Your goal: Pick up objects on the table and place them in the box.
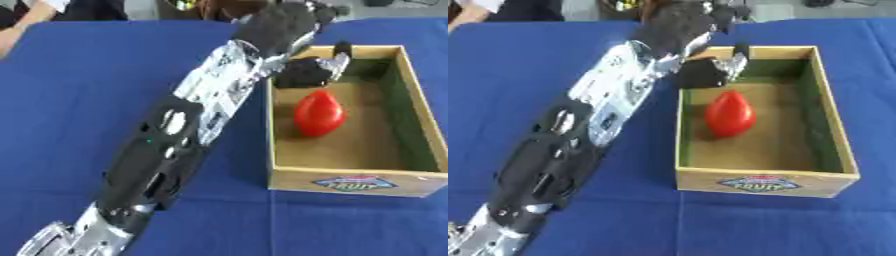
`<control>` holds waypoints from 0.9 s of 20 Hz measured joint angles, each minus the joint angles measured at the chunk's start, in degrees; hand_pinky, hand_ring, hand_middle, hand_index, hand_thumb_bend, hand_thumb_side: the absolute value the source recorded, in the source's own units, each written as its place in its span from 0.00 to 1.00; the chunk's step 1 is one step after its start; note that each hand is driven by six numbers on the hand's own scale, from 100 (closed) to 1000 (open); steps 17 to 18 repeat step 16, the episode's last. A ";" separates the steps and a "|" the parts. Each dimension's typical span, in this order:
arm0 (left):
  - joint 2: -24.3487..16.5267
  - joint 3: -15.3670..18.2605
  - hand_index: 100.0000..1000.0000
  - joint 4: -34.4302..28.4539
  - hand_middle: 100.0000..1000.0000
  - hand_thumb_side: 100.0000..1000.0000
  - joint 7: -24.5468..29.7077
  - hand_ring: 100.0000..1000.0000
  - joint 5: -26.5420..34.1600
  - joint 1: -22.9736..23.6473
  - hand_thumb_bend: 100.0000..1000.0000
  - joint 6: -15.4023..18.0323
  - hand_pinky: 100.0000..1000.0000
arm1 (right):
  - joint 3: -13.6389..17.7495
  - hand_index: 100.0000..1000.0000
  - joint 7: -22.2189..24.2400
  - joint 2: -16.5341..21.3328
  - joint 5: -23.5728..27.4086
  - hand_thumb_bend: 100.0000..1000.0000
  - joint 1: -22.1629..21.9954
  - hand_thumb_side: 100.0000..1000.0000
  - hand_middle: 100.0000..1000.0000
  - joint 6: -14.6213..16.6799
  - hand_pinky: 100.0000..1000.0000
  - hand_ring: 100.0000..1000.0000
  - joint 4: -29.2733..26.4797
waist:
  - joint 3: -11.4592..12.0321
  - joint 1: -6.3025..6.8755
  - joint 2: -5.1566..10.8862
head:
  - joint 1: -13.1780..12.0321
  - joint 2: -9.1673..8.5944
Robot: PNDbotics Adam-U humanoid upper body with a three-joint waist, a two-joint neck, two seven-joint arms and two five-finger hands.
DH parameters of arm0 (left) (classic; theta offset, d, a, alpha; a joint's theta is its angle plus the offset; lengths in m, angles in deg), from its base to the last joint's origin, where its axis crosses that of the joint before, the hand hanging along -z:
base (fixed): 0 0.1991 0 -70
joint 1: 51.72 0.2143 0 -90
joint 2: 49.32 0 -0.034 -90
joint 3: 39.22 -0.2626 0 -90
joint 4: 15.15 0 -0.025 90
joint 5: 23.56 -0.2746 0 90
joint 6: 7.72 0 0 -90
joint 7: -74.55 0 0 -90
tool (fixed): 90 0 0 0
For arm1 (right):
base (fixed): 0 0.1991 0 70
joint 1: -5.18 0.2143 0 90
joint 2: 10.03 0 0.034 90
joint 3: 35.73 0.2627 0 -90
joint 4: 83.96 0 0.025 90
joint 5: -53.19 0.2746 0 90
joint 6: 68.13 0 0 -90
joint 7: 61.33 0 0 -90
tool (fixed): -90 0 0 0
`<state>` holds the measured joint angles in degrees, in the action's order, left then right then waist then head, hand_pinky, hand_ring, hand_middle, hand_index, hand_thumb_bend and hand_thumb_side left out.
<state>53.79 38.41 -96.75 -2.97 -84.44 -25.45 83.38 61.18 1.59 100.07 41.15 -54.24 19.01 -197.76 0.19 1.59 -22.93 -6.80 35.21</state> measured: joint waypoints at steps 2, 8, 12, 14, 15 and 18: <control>-1.79 1.80 0.98 -2.81 0.58 1.00 -1.71 0.63 1.74 1.30 0.00 -0.14 0.49 | 0.13 0.85 -0.25 0.00 -0.02 0.00 -0.33 1.00 0.79 0.18 0.79 0.79 0.00 | 0.31 -0.21 0.01 | -0.30 0.33; -8.31 5.11 0.97 -11.21 0.55 1.00 -6.92 0.60 6.90 7.19 0.00 -1.64 0.49 | 0.46 0.85 -1.27 0.00 -0.41 0.00 -1.13 1.00 0.79 0.82 0.78 0.79 0.00 | 1.34 -0.70 0.04 | -1.58 1.09; -12.97 7.64 0.97 -16.59 0.56 1.00 -10.23 0.61 10.21 11.98 0.00 -2.95 0.50 | 0.62 0.84 -2.07 0.00 -0.56 0.00 -1.72 1.00 0.79 1.03 0.78 0.79 0.00 | 1.82 -1.21 0.04 | -1.81 1.29; -14.77 8.79 0.97 -19.29 0.52 1.00 -11.90 0.59 11.93 14.19 0.00 -3.67 0.49 | 0.79 0.84 -2.46 0.00 -0.57 0.00 -1.86 1.00 0.78 1.08 0.78 0.78 0.00 | 1.95 -1.37 0.03 | -1.90 1.30; -15.65 9.20 0.97 -21.61 0.52 1.00 -13.55 0.59 13.64 15.83 0.00 -4.39 0.49 | 0.86 0.84 -2.67 0.00 -0.57 0.00 -1.87 1.00 0.78 1.12 0.77 0.78 0.00 | 1.97 -1.39 0.02 | -1.93 1.30; -16.69 9.35 0.97 -24.28 0.52 1.00 -16.15 0.59 16.88 17.90 0.00 -5.26 0.49 | 0.88 0.84 -2.91 0.00 -0.57 0.00 -1.88 1.00 0.78 1.16 0.77 0.78 0.00 | 2.02 -1.39 0.00 | -1.95 1.29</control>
